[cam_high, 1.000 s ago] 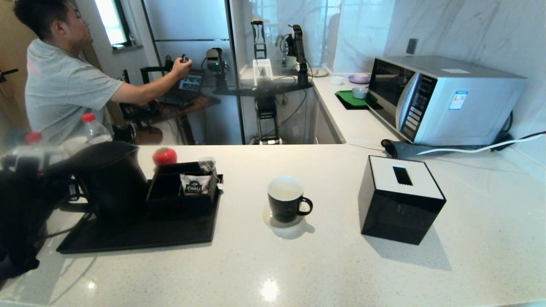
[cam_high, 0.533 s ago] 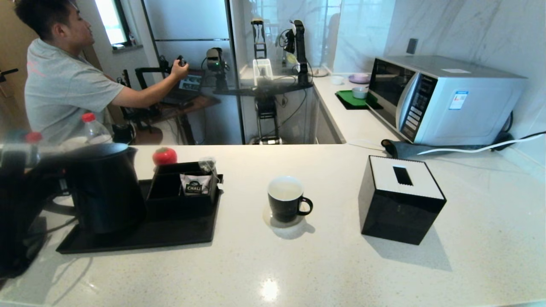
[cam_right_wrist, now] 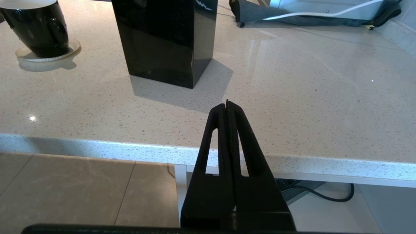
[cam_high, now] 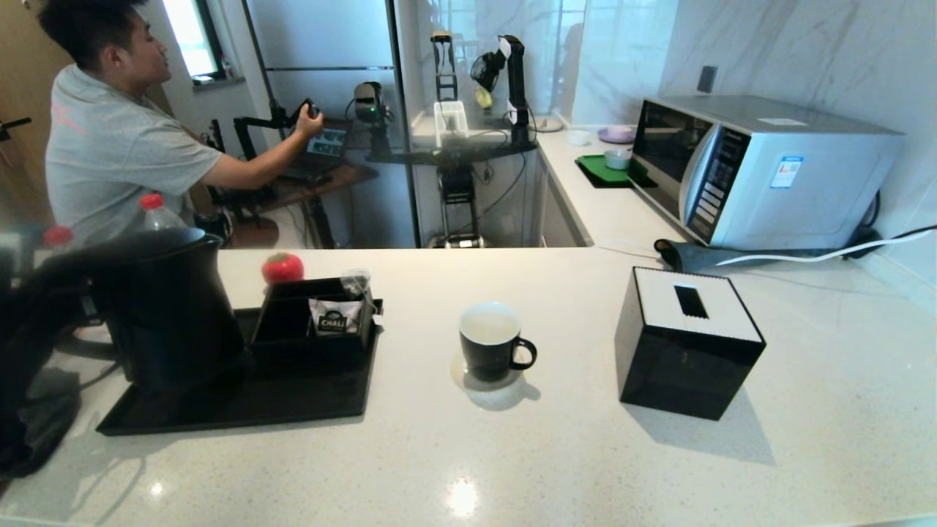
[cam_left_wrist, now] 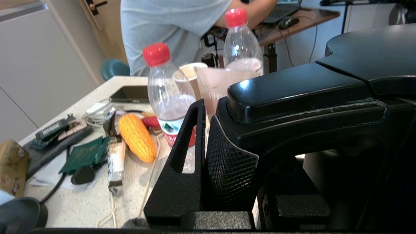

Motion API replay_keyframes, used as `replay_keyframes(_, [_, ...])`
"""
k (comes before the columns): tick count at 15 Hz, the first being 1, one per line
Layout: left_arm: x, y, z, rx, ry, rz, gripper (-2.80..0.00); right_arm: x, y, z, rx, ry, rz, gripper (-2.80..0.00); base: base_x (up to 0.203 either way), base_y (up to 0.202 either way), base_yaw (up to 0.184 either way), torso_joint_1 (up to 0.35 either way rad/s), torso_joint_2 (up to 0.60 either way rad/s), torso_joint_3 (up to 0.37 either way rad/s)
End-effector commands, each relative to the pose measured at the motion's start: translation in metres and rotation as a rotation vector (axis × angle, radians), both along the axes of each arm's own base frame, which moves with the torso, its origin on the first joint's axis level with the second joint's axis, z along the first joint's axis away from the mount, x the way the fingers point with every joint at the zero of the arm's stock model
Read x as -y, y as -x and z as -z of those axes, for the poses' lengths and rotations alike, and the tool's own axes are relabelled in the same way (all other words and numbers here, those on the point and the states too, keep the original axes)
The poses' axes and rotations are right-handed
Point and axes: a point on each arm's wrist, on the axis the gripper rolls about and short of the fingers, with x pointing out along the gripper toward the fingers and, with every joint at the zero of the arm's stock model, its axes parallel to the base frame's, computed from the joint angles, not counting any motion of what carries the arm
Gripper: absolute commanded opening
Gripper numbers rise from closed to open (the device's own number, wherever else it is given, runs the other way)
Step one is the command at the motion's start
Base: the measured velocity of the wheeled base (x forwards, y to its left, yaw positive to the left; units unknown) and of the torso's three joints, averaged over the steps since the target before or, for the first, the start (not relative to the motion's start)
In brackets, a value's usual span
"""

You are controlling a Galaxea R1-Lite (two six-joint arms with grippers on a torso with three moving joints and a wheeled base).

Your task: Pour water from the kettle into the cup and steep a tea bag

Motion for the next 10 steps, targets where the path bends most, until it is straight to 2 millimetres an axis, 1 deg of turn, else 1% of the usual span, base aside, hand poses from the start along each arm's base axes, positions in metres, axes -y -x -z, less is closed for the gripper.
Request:
replay_keyframes(1, [0.003, 0.005, -0.015, 0.075, -0.033, 0.001, -2.8, 0.0, 0.0, 0.0, -0.001, 0.0, -0.001, -2.8, 0.0, 0.0, 0.0, 0.0, 0.0, 0.0])
replay_keyframes(6, [0.009, 0.01, -0.03, 0.115, -0.056, 0.013, -2.8, 0.0, 0.0, 0.0, -0.001, 0.0, -0.001, -2.8, 0.0, 0.0, 0.0, 0.0, 0.0, 0.0])
replay_keyframes(10, [0.029, 0.01, -0.042, 0.149, -0.07, 0.07, -2.8, 0.0, 0.0, 0.0, -0.001, 0.0, -0.001, -2.8, 0.0, 0.0, 0.0, 0.0, 0.0, 0.0])
